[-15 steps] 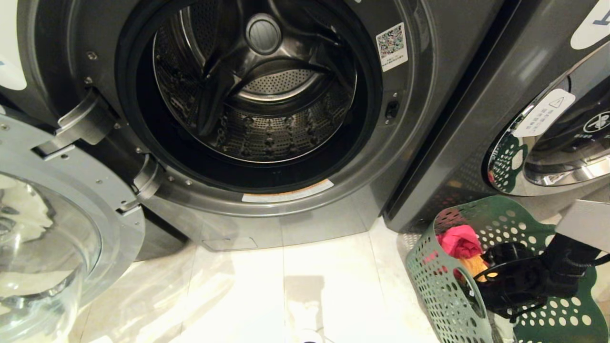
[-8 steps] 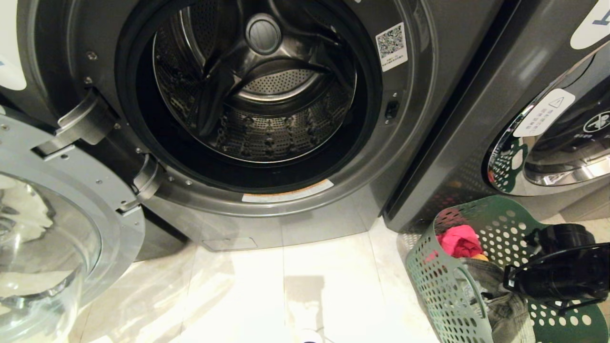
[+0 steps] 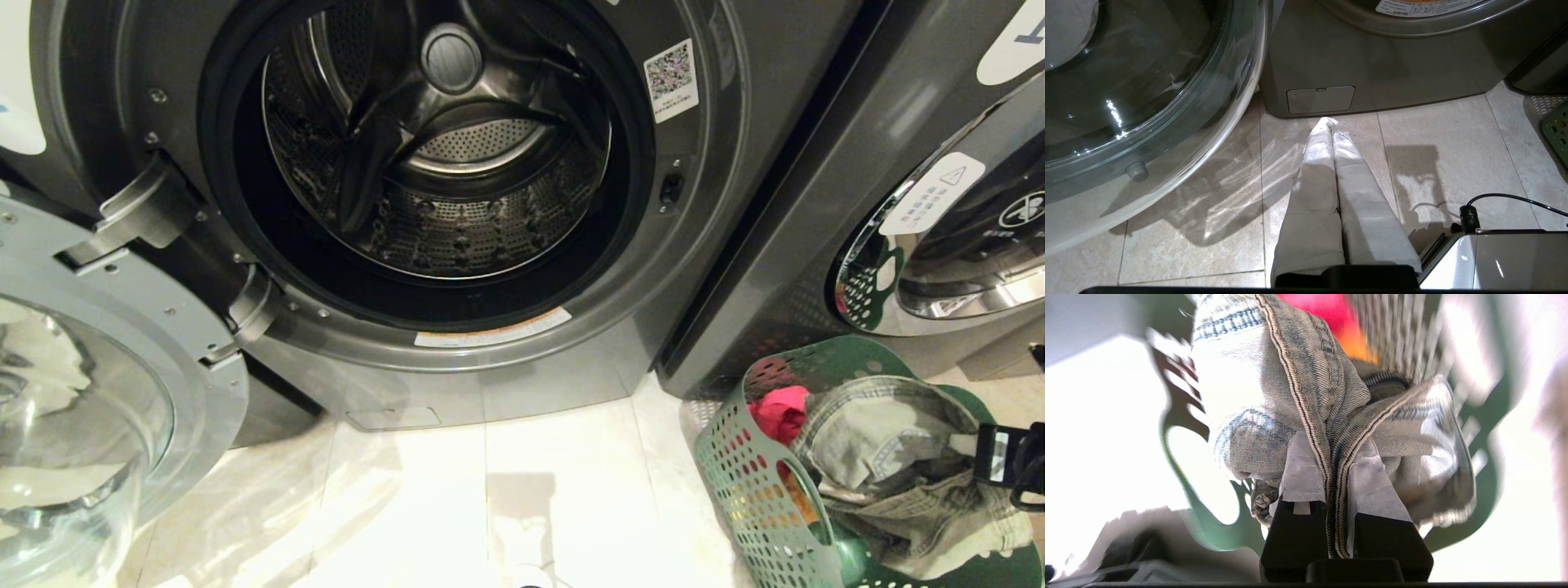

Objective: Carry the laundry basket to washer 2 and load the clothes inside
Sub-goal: Place the clothes into the washing machine

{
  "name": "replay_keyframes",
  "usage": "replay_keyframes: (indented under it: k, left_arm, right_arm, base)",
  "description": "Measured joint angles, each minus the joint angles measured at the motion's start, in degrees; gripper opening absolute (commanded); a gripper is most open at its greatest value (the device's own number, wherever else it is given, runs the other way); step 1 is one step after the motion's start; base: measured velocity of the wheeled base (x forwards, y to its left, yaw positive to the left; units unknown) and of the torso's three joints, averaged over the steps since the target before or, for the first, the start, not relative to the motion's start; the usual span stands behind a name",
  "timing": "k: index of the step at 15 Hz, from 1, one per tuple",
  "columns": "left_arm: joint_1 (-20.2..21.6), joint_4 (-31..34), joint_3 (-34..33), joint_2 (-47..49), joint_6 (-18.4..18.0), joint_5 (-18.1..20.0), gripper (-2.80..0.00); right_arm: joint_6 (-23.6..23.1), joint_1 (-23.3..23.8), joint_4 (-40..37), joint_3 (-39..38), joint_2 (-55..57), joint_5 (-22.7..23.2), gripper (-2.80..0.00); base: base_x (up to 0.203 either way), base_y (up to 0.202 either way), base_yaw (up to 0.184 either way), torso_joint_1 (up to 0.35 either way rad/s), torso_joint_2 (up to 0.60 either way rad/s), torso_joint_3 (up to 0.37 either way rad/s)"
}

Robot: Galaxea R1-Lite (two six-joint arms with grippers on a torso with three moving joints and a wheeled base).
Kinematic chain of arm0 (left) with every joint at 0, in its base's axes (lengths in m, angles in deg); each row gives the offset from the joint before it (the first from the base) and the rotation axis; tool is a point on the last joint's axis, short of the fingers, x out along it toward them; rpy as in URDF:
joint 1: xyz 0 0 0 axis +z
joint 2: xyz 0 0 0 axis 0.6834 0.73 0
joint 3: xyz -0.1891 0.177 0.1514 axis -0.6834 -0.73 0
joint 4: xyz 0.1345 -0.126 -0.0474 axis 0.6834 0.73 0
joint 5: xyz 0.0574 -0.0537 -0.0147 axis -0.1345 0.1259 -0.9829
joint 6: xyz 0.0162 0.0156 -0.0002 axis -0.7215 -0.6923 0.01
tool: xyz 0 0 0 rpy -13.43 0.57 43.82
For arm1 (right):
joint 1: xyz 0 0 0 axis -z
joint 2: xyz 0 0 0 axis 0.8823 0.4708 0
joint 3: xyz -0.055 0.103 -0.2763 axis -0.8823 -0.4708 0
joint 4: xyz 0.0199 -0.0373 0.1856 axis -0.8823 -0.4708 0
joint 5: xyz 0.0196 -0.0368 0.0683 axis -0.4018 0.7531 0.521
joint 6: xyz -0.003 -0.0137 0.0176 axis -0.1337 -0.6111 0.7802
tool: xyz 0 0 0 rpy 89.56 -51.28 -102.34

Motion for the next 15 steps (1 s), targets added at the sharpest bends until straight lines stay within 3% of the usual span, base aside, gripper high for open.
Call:
replay_keyframes:
  k: [3,8,11,15]
  left_arm:
    - [0.00,0.02,0.00,0.00,0.01,0.00,-2.80]
    - [0.00,0.01,0.00,0.00,0.00,0.00,-2.80]
    - [0.01,0.00,0.00,0.00,0.01,0.00,-2.80]
    - [0.00,0.02,0.00,0.00,0.00,0.00,-2.80]
  right_arm:
    - [-3.70,-7.97,-2.73,4.01,-13.40,-0.06,-2.80]
    - [-8.06,-25.75,-21.41,20.51,-24.60,-0.34,-2.80]
    - [-8.38,-35.25,-23.94,26.46,-23.42,-0.18,-2.80]
    - [-9.00,-46.64,-20.65,33.61,-14.51,-2.27,-2.80]
  base:
    - [0.000,0.000,0.000,0.000,0.00,0.000]
    - [0.000,0.000,0.000,0.000,0.00,0.000]
    - [0.000,0.000,0.000,0.000,0.00,0.000]
    - [0.000,0.000,0.000,0.000,0.00,0.000]
